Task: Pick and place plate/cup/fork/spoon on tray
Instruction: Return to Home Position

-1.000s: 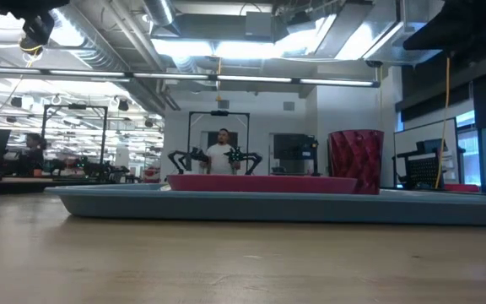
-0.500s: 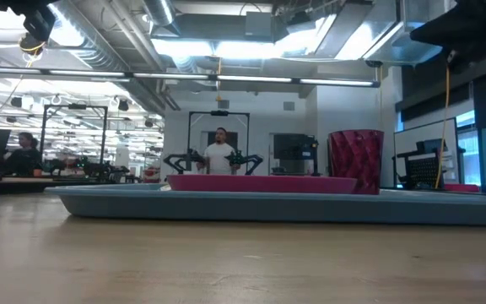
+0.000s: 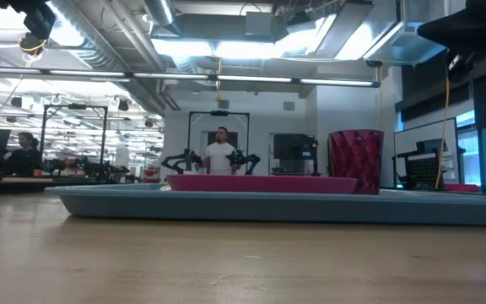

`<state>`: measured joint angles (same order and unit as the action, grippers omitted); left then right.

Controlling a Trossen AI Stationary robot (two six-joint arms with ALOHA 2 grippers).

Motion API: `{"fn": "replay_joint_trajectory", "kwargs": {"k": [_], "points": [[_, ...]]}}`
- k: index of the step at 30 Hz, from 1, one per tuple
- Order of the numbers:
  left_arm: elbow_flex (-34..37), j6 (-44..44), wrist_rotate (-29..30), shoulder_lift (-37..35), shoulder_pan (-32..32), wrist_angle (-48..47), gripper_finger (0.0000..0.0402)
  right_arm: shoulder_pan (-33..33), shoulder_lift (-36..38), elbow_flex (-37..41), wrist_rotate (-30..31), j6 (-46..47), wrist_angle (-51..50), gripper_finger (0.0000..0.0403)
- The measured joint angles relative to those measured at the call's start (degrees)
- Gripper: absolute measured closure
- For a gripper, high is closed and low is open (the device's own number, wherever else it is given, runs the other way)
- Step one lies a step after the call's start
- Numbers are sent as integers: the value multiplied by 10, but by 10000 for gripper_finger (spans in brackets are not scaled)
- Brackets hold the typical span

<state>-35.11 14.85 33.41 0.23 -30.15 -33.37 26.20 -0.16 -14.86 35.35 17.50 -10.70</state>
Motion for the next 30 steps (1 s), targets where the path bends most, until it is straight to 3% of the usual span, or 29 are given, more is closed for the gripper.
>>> {"fn": "replay_joint_trajectory", "kwargs": {"k": [6,17,24,30], "points": [[9,-1,0,0,0,35,401,0,-1,12,-6,0,25,398],[140,-45,-54,0,0,204,401,0,-2,13,-11,-27,57,398],[193,-65,-86,0,0,252,402,0,-1,83,-74,-67,188,399],[245,-80,-103,0,0,310,402,0,-1,130,-85,-73,235,399]]}}
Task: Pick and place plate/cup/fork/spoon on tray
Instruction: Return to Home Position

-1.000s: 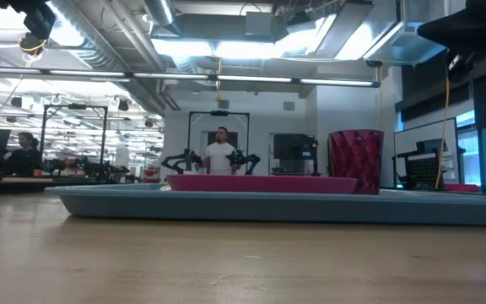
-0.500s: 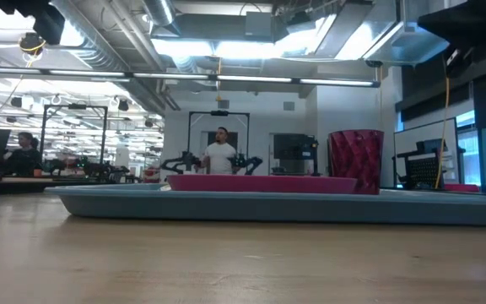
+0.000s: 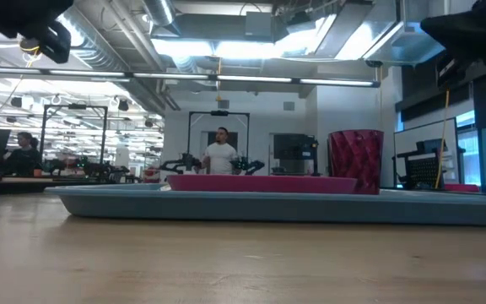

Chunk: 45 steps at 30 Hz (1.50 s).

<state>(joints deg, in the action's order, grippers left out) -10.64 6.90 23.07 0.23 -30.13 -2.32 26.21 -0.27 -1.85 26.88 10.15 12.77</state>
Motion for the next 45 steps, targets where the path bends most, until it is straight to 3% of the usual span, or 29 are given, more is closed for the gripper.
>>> {"fn": "replay_joint_trajectory", "kwargs": {"k": [11,15,21,30,45], "points": [[96,-44,-72,0,0,149,402,0,0,15,-20,-27,-13,399],[102,-45,-81,0,0,145,402,-1,0,15,-57,-44,-20,398],[102,-61,-135,0,0,147,402,-1,-1,15,-60,-59,-81,398],[102,-90,-131,0,0,136,402,-1,-1,15,-60,-130,-84,398],[102,-91,-103,0,0,135,401,-1,-1,15,-60,-105,-83,387]]}}
